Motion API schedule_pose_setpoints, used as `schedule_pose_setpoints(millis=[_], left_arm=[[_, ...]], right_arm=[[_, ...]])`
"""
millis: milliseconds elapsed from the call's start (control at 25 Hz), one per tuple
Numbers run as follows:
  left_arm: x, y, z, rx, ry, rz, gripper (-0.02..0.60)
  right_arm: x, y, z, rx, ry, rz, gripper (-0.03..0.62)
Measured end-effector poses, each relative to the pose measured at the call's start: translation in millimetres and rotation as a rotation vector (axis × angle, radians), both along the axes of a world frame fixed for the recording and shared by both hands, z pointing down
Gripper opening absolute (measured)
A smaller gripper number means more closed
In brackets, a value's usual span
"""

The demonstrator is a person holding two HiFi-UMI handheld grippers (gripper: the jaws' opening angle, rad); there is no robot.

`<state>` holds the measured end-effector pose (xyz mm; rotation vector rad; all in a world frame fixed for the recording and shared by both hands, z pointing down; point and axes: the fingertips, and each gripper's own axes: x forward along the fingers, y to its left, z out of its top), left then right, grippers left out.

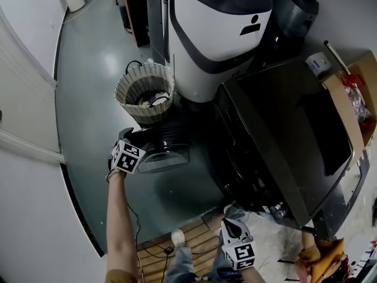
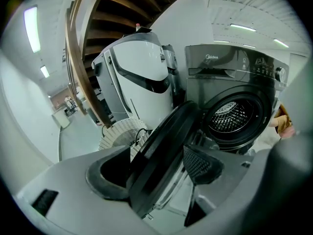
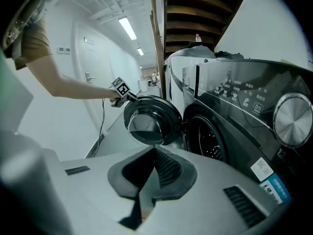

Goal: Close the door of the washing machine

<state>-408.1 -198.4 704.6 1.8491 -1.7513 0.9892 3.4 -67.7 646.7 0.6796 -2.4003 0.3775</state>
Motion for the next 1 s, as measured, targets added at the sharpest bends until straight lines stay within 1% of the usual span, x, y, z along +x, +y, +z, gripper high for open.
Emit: schedule_pose_setpoints(millis=[360,600,1000], left_arm=[[2,3,0,-0.021,0.007,-0.027,0.351],[8,8,-2,-0.009,0.01,-0.046,0.351],[25,25,-2,-0.012,0.043,-0.069,0.336]], right_arm=[[-6,0,-11,0.04,-0.007,-0.006,0.013],[-8,1,-22,0.056,-0.024,0.015,0.014],[-10,3,-38,0.081,-0.054,0.032,0.013]])
